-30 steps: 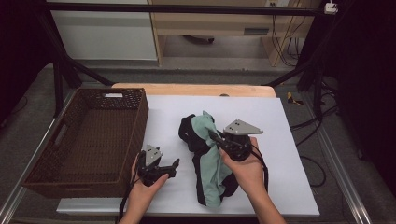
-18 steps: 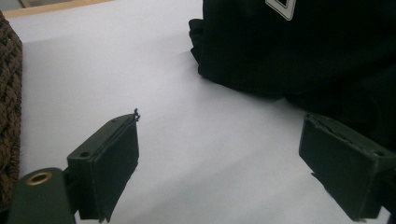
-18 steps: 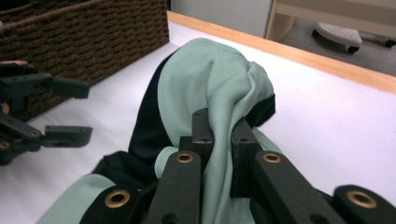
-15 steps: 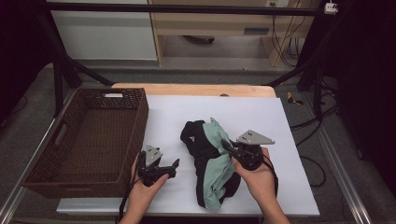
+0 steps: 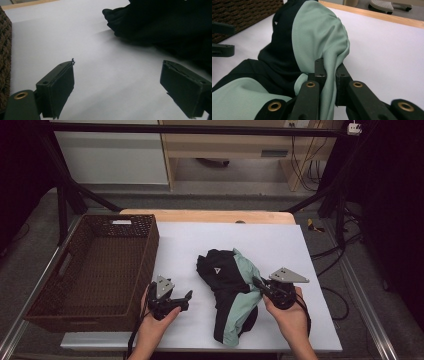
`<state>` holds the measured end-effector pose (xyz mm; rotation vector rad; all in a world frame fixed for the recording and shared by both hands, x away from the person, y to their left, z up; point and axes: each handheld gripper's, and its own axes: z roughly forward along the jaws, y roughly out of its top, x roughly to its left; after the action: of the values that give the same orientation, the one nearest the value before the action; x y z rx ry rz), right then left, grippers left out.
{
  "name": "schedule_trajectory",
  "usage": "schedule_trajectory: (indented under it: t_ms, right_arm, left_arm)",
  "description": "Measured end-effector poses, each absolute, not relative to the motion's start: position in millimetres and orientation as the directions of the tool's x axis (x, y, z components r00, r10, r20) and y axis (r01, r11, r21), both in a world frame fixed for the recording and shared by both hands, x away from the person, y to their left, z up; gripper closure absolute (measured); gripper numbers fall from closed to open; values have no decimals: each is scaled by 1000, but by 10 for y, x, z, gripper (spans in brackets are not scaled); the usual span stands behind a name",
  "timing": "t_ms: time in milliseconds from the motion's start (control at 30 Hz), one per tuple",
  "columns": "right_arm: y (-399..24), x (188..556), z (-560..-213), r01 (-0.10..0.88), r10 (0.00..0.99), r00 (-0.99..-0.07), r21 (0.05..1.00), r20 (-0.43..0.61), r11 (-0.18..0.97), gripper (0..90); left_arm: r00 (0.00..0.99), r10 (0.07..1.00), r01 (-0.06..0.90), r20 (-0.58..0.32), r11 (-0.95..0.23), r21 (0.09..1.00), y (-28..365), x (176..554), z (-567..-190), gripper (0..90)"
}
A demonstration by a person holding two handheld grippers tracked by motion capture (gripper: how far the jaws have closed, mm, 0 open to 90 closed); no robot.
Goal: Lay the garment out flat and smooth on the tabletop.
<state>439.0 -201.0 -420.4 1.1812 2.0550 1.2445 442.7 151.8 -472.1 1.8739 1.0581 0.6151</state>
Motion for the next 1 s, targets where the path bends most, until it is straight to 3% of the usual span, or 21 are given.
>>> schedule_trajectory:
  t_ms: [1000]
  right_arm:
    - [-2403, 4475, -4510, 524, 909, -404, 840, 101, 140, 830]
  left_arm:
    - [524, 852, 420, -2, -256, 871, 1498, 4418, -4711, 120]
